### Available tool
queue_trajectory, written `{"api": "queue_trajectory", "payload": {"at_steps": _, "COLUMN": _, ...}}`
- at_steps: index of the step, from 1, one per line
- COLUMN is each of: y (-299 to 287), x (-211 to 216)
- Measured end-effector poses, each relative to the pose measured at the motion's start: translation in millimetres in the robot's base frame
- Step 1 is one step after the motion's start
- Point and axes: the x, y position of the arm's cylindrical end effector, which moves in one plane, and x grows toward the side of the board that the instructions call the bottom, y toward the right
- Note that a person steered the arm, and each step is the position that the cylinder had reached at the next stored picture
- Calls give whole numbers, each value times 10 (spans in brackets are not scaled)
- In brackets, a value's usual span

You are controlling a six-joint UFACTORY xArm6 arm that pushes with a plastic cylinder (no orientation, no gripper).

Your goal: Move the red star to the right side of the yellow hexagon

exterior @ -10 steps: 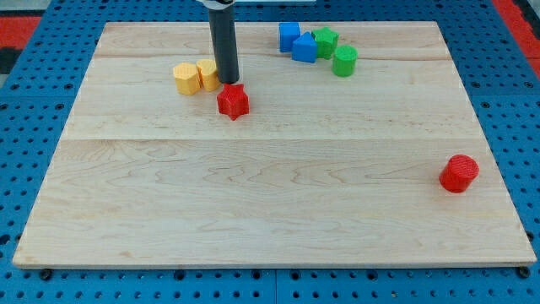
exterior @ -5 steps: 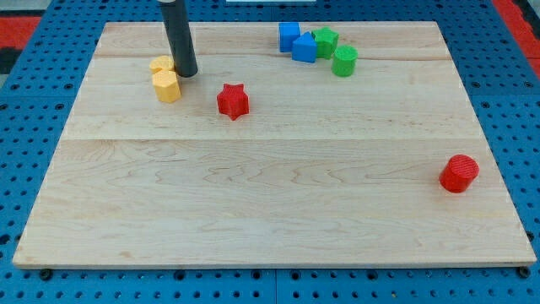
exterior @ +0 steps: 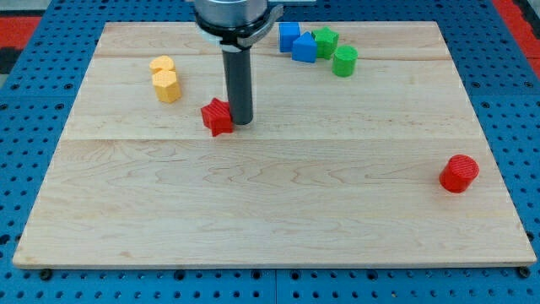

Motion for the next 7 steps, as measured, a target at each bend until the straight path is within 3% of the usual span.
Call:
{"api": "queue_trajectory", "payload": {"at_steps": 2, "y": 111, "x": 286}}
{"api": "queue_trajectory", "payload": {"at_steps": 5, "y": -185, "x": -181}}
{"api": "queue_trajectory", "payload": {"at_steps": 6, "y": -119, "x": 116}}
{"api": "queue_trajectory", "payload": {"at_steps": 7, "y": -597, "x": 136}}
